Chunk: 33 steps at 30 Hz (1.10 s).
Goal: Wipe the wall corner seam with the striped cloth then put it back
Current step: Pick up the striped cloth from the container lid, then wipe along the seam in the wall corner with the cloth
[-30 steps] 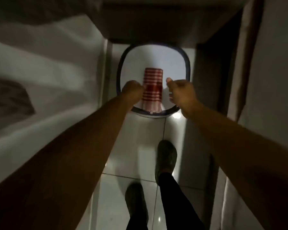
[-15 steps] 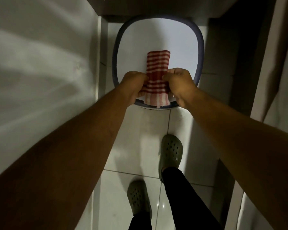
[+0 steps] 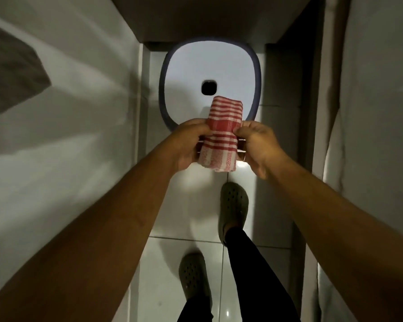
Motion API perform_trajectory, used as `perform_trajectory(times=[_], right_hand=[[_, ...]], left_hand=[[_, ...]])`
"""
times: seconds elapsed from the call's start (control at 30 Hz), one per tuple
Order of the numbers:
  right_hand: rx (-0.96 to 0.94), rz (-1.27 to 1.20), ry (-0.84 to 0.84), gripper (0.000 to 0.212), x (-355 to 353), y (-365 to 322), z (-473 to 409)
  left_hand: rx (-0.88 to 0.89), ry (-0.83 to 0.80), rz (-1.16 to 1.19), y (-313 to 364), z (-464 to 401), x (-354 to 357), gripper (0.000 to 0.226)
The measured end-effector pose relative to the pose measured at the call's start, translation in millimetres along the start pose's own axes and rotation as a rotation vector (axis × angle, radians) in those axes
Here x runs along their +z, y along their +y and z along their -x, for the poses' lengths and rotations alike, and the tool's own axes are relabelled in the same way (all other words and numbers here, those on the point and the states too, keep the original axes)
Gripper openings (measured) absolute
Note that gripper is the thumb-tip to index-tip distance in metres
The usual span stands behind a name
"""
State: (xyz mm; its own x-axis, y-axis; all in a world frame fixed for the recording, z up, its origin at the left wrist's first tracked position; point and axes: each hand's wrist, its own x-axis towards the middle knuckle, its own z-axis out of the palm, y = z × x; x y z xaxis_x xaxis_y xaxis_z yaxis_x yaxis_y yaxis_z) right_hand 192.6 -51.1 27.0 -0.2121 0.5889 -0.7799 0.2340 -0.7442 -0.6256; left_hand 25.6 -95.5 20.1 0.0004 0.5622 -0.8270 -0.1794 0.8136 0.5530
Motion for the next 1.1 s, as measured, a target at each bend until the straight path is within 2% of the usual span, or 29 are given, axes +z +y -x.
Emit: perform_trajectory(times=[0.17,0.3,0.53,0.67,0.8,0.9,0.97,1.03,1.1], right_hand=[[-0.114,0.088,0.125,0.021,25,40,61],[-0.211,0.038,0.238,0.026,49,75,112],[-0.245,-0.041,0.202,0.041,73,133,177],[-0.125,-0.214,0.181,0.034,66,169,200],[-0.089,-0.289,0.118,0.016,45,205,213],[-0.099,-0.353,0.036,0.023,34,242,216],[-0.083,-0.321,0.05,0.026,38,268,211],[-0.04,-0.315,0.106,0.024,47,299,203],[0.007,-0.304,0.163,0.02,62,333,192]], left_hand=[[0.1,0.061,-0.086,-34,61,0,0.018],[0.183,0.132,-0.169,-60,111,1,0.02],[0.265,0.133,-0.481,-106,179,29,0.034],[0.142,0.113,-0.301,-151,201,53,0.025],[0.051,0.142,-0.071,-187,211,59,0.028],[-0.027,0.097,-0.048,-208,220,64,0.037],[-0.035,0.141,-0.128,-219,225,58,0.037],[-0.008,0.277,-0.278,-227,227,44,0.026],[0.016,0.431,-0.643,-243,227,17,0.028]])
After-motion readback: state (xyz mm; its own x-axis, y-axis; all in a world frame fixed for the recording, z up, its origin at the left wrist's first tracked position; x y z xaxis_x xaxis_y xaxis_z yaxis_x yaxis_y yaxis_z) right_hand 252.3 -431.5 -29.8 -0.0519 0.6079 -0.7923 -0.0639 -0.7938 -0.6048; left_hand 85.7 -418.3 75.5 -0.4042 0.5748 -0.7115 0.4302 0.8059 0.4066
